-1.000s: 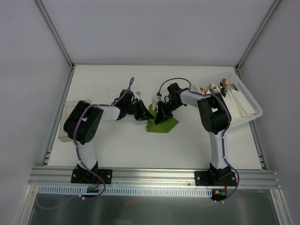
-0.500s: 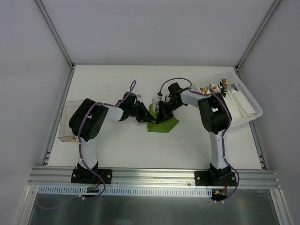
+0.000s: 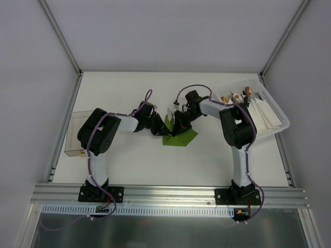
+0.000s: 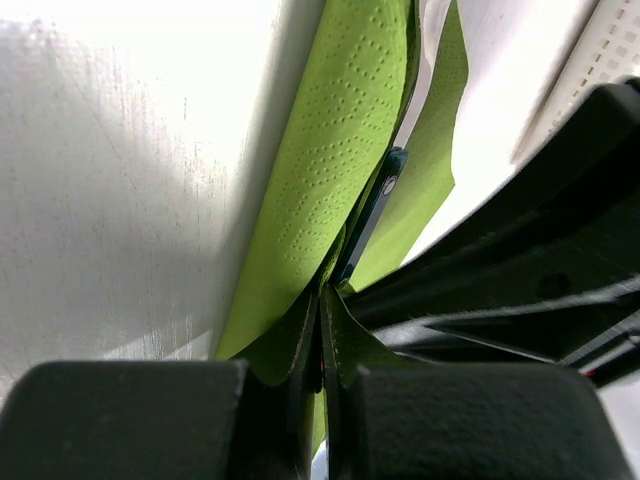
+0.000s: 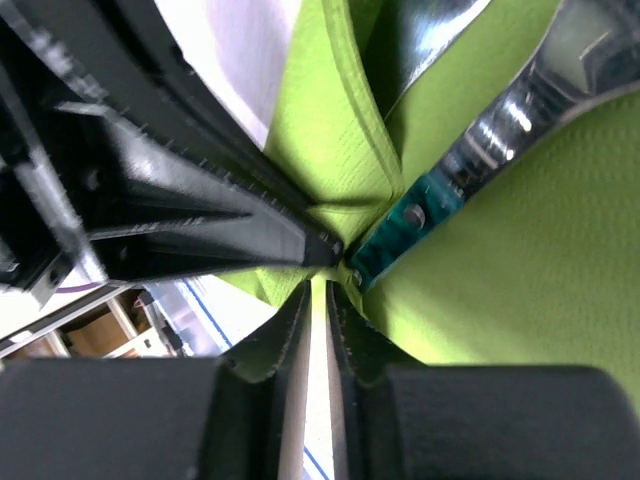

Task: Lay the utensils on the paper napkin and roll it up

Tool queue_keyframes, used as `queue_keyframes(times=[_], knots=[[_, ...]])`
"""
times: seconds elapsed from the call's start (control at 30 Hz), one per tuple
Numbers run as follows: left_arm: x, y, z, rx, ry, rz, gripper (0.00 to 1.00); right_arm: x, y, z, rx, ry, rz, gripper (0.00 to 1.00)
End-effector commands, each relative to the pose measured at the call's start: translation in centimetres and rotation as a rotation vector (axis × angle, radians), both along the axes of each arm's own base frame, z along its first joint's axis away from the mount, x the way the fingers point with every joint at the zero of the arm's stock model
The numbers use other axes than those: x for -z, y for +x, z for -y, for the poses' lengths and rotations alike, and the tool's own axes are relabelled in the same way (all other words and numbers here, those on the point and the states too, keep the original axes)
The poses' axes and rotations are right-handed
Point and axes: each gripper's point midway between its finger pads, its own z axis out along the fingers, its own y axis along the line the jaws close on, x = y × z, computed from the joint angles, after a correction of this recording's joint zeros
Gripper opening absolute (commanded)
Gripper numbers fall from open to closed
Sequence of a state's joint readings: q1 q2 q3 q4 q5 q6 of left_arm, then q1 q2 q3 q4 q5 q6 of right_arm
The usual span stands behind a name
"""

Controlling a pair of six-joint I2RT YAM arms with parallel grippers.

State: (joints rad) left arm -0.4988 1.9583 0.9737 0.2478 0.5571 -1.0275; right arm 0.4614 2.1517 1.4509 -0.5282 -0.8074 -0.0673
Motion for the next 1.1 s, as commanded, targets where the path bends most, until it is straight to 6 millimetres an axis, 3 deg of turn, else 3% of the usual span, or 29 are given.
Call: queue_keyframes(times=[0.0,0.17,0.5,0.7,1.07], knots=[[3.6,-1.4,-1.8,-0.008,0.144,-0.06,0.0,-3.4,0.9,0.5,-0.003,0.026,0.114,0.14],[3.6,-1.4,-1.7,-0.005,0.145,-0.06,0.0,-4.5,1.0,1.7,0.004,0.035,0.14,0.14],[2.6,-0.8,-1.2,0.005,0.127,-0.031,0.0,-1.4,-1.1,2.7,-0.03,0.009,0.061,0.04],[0.3,0.1,-0.9,0.01,0.105,0.043,0.0,0.7,-0.9,3.0,-0.014,-0.041,0.022,0.02],[-4.4,0.9,0.9,0.057,0.009,0.156,0.0,1.7,-0.6,3.2,0.003,-0.077,0.003,0.0]])
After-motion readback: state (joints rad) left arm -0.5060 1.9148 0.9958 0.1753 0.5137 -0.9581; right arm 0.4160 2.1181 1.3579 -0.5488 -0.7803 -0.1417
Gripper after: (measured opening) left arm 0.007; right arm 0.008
